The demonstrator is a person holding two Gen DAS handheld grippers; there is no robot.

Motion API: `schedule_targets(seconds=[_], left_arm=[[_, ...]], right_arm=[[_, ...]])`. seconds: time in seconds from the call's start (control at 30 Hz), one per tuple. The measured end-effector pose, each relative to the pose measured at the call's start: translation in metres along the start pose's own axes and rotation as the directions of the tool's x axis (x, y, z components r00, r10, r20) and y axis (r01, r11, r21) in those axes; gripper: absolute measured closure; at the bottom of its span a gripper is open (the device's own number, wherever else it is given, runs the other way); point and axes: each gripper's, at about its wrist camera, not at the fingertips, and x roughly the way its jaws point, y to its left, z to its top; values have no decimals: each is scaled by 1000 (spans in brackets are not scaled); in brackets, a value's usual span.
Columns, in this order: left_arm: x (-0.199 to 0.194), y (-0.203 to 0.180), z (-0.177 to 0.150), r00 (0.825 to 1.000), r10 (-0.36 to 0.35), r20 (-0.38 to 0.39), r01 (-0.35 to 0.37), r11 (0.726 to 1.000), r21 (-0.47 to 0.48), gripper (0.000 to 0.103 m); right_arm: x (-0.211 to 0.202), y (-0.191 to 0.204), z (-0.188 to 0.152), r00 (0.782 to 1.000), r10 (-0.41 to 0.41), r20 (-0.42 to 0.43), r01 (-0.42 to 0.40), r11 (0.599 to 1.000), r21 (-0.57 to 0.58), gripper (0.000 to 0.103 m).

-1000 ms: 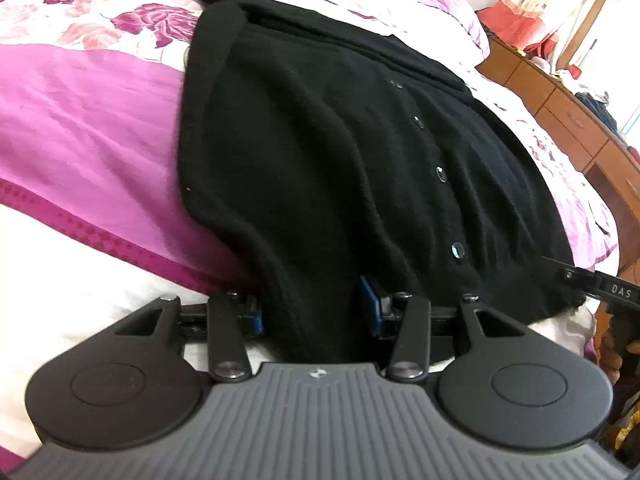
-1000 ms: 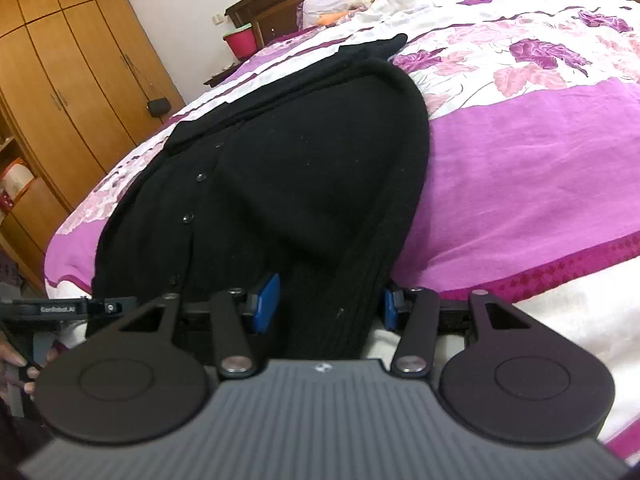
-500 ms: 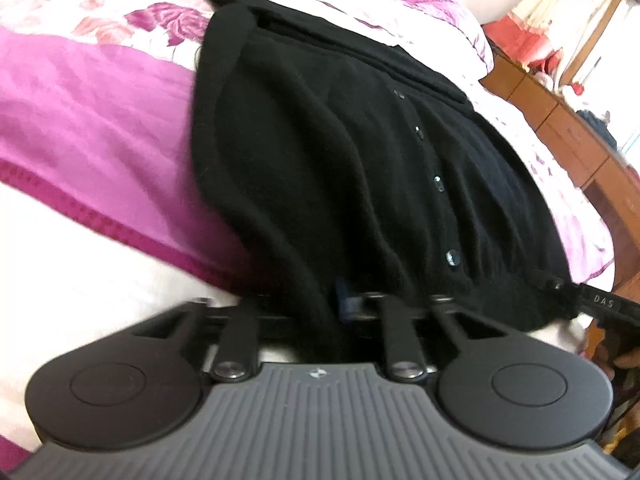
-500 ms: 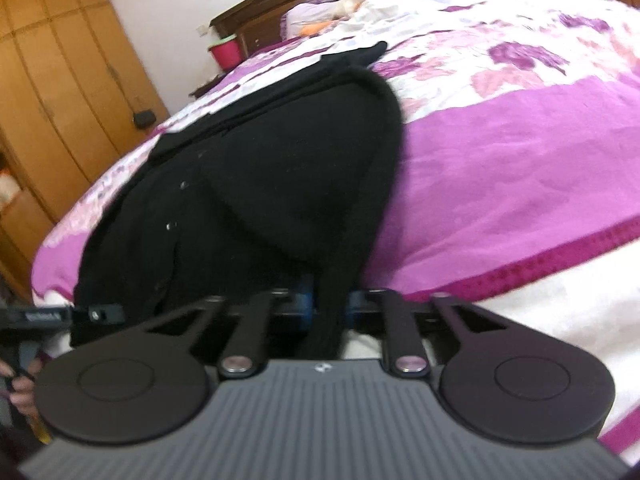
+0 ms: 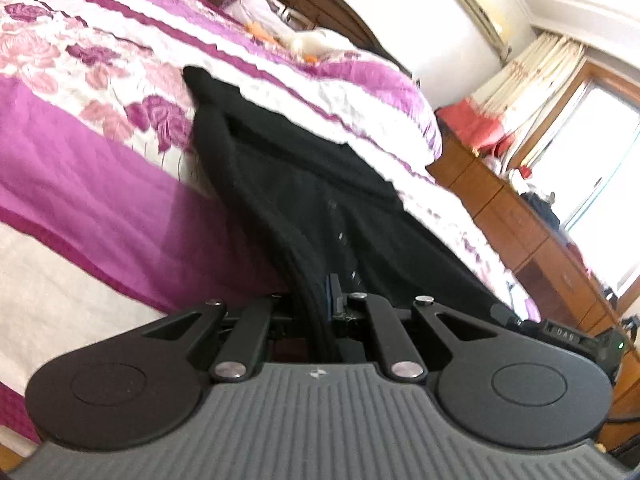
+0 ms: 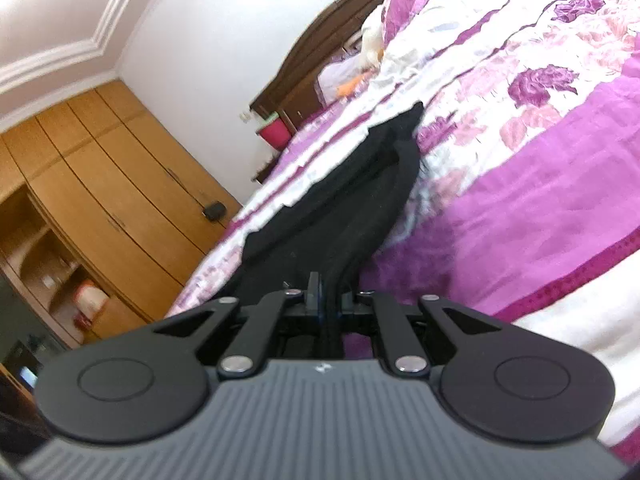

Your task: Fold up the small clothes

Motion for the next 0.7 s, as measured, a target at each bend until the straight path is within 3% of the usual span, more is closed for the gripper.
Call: schedule_targets(seconds=[0.2,0.4,0.53,0.7], left_arm=[[0,1,13,999,-37,39,39,997,-64,96],[-9,-8,32,993,-25,113,34,996,-79,96],[1,-12,56,989,-28,143,52,985,-165,96],[18,-25,95,980,25,199,14,981,-194,96]], right_arm=[[2,-1,14,998,47,47,-51,996,77,95],[7,3,35,989,100,112,-111,988,103,95],[22,7,52,983,111,149,-129,985,118,95],[48,11,77,974,130,187,-157,978,140,95]])
